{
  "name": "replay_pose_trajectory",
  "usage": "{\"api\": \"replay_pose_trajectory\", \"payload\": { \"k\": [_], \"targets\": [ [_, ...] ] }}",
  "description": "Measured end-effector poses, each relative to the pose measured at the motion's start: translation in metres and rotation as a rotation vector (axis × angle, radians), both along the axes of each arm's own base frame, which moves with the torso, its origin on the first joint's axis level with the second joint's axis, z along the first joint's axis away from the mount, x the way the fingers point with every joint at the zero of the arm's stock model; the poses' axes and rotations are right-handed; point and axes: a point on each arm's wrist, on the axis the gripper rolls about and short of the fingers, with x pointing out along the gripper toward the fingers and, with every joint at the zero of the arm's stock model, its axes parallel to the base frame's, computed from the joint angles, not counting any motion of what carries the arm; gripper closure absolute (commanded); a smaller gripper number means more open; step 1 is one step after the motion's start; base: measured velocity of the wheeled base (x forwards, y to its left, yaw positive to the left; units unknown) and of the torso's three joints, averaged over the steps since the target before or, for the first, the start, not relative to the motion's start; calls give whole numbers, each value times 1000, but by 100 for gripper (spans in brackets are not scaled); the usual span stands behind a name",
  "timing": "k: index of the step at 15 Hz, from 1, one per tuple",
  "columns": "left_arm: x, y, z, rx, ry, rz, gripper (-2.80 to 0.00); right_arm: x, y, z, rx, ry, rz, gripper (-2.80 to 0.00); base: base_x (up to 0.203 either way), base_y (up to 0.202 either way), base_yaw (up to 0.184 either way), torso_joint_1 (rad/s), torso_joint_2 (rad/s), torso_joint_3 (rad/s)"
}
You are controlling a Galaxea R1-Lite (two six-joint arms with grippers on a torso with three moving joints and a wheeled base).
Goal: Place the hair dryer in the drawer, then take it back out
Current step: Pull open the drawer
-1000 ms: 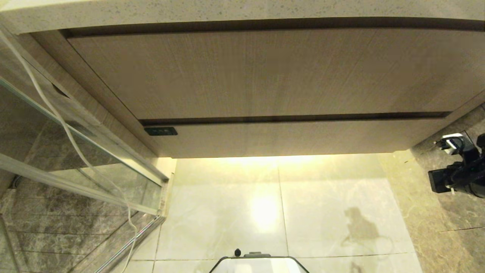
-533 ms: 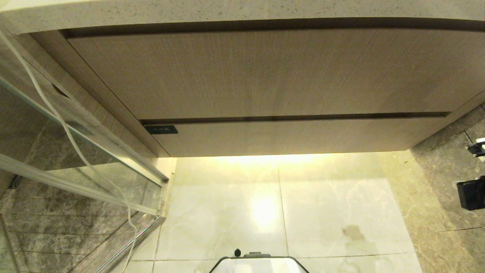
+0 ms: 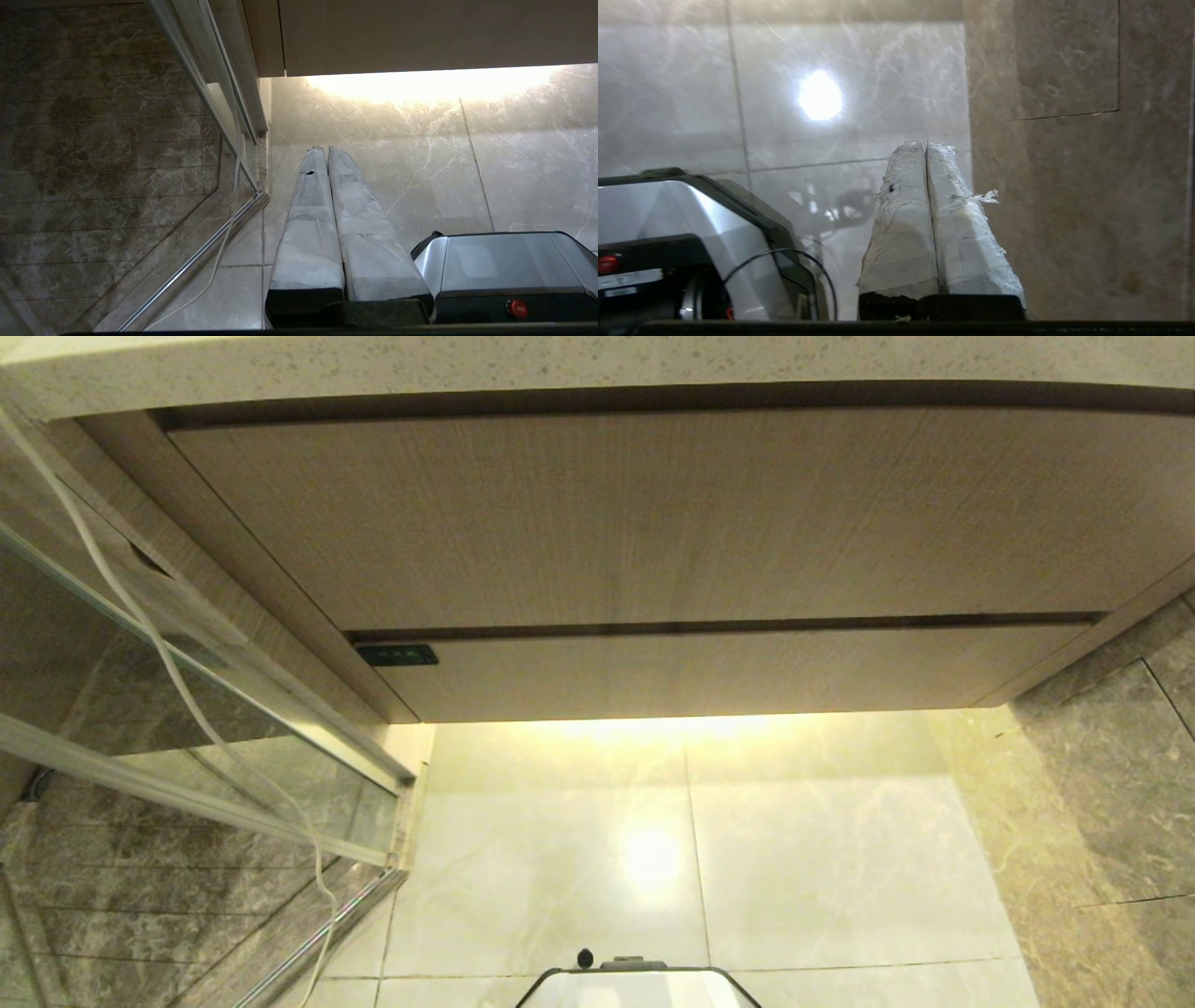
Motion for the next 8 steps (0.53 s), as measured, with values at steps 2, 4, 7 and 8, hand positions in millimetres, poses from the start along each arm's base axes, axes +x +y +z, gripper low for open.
{"api": "replay_pose_trajectory", "payload": {
  "k": [2, 4, 7, 8],
  "targets": [
    [0, 0, 0, 0, 0, 0, 0, -27, 10, -27, 19, -67, 49, 0, 0, 0, 0, 0, 0, 0],
    [0, 0, 0, 0, 0, 0, 0, -39, 13, -58, 35, -114, 95, 0, 0, 0, 0, 0, 0, 0],
    [0, 0, 0, 1, 0, 0, 0, -46, 14, -70, 46, -173, 170, 0, 0, 0, 0, 0, 0, 0],
    [0, 0, 0, 0, 0, 0, 0, -49, 14, -72, 43, -197, 190, 0, 0, 0, 0, 0, 0, 0]
  ]
}}
